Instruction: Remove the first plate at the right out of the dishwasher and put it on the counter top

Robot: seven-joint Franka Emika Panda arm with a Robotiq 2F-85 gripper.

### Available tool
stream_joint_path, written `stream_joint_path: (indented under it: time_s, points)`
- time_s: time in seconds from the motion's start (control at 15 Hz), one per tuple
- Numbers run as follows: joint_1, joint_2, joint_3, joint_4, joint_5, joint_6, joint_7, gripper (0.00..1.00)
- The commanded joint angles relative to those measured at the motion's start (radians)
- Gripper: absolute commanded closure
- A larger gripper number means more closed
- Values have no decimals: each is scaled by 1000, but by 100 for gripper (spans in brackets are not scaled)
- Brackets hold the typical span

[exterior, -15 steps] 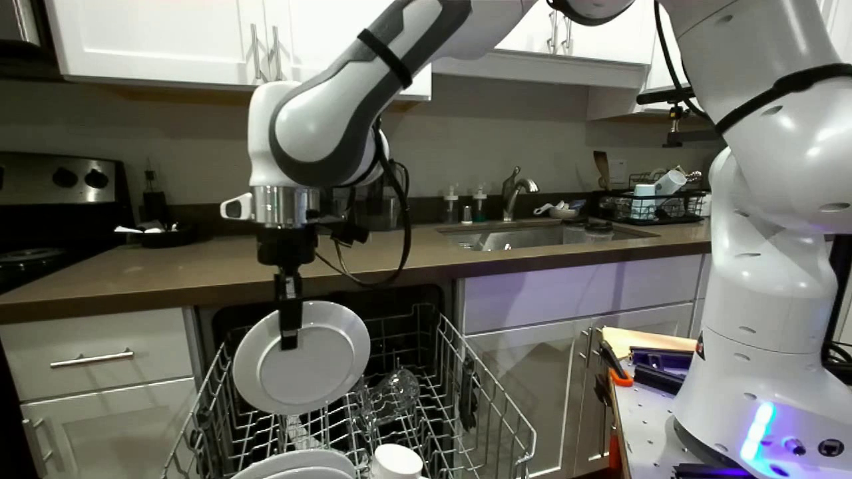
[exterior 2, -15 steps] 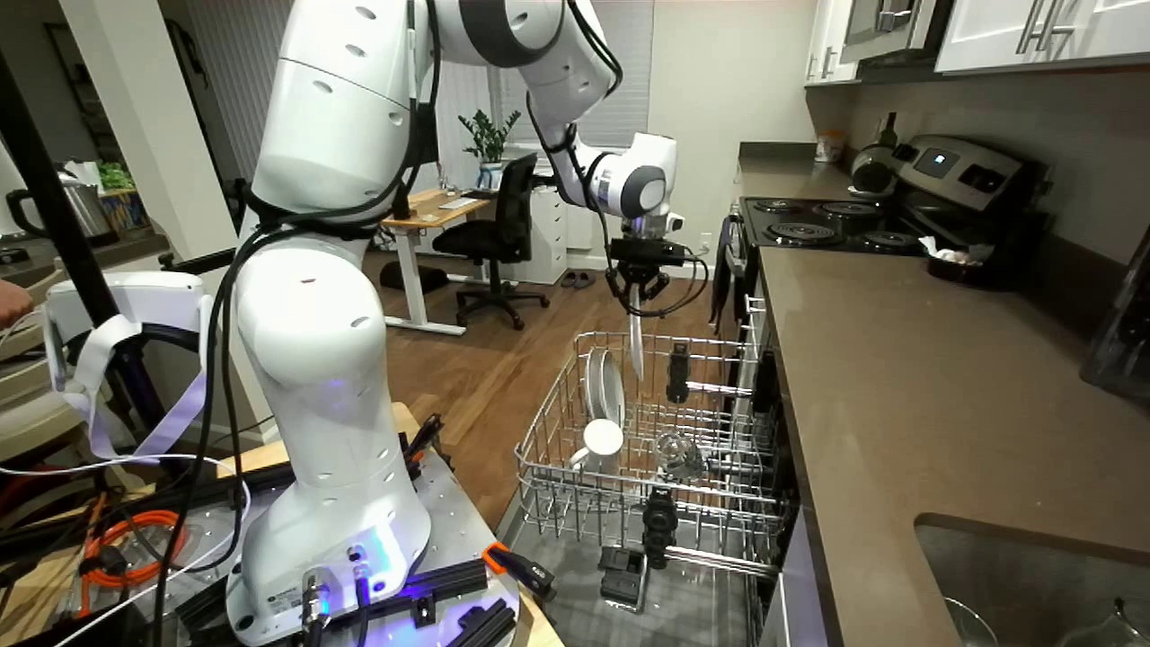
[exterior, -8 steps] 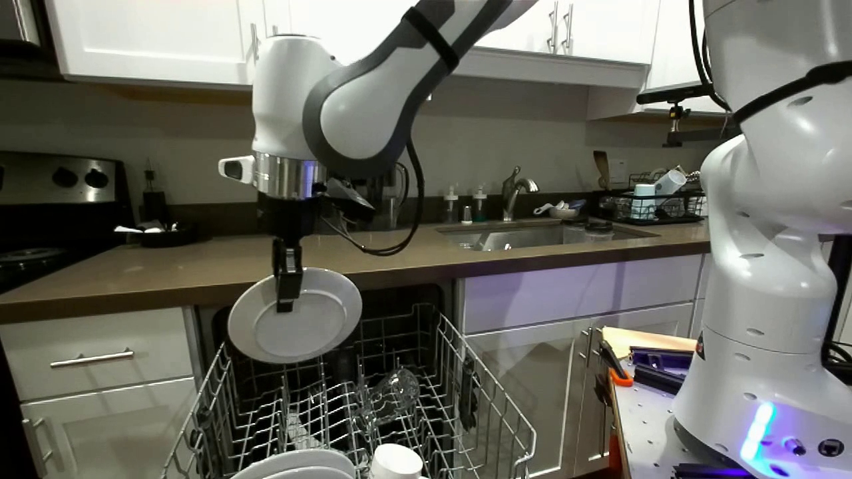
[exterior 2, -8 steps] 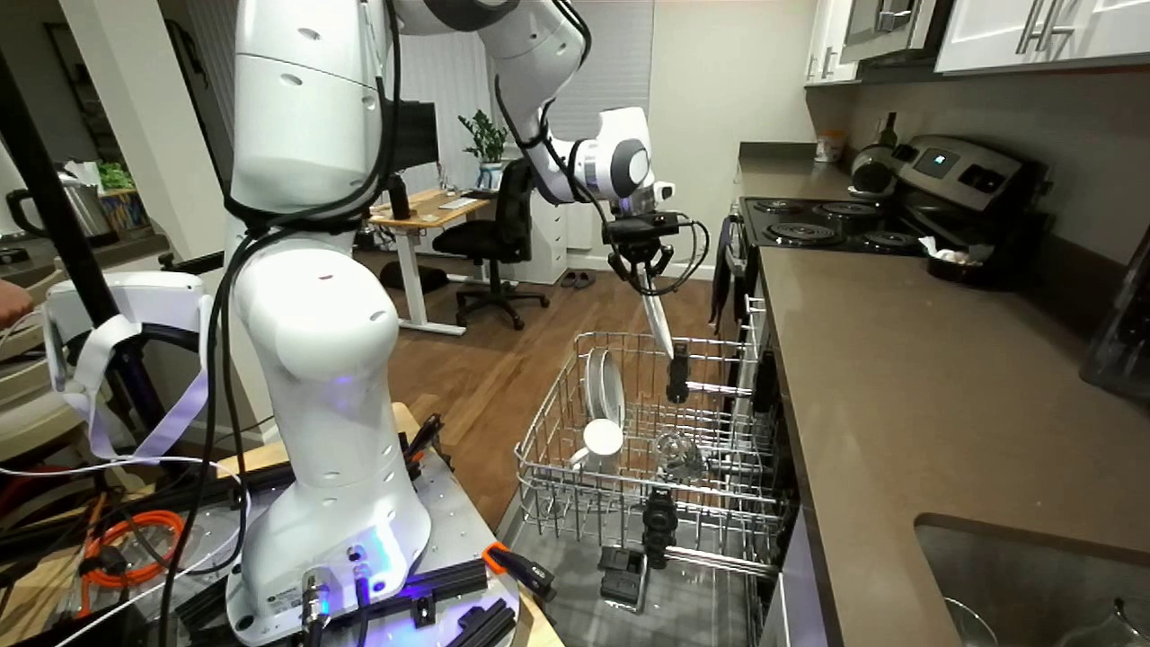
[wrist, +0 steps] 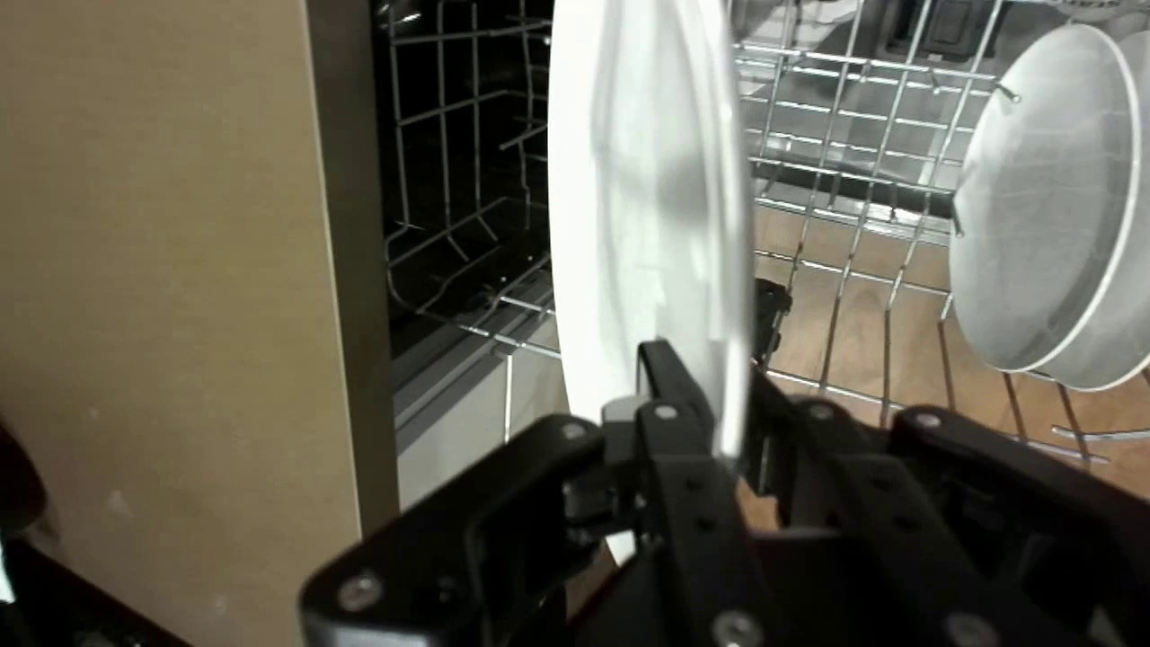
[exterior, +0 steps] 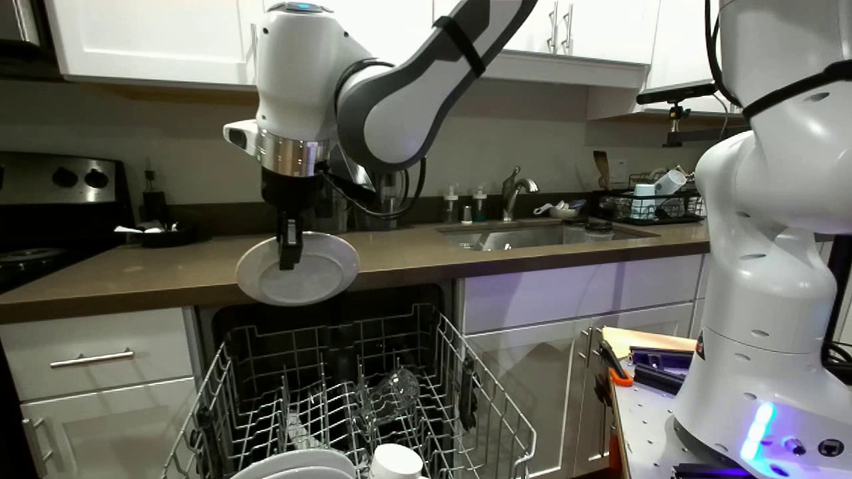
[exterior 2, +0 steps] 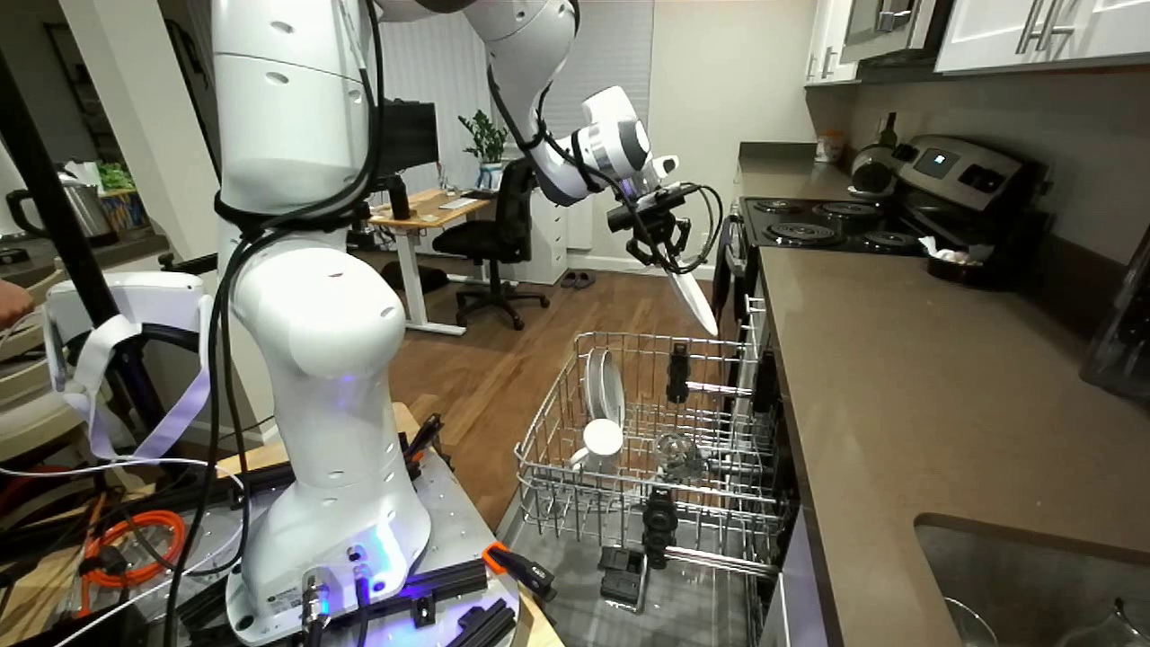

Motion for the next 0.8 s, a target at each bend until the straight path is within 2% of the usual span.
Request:
stream_joint_path:
  time_s: [0.0, 0.73]
  points:
    - [13, -25, -23, 26, -131, -23, 109, 94]
    - [-1, 48, -49, 157, -429, -126, 397, 94]
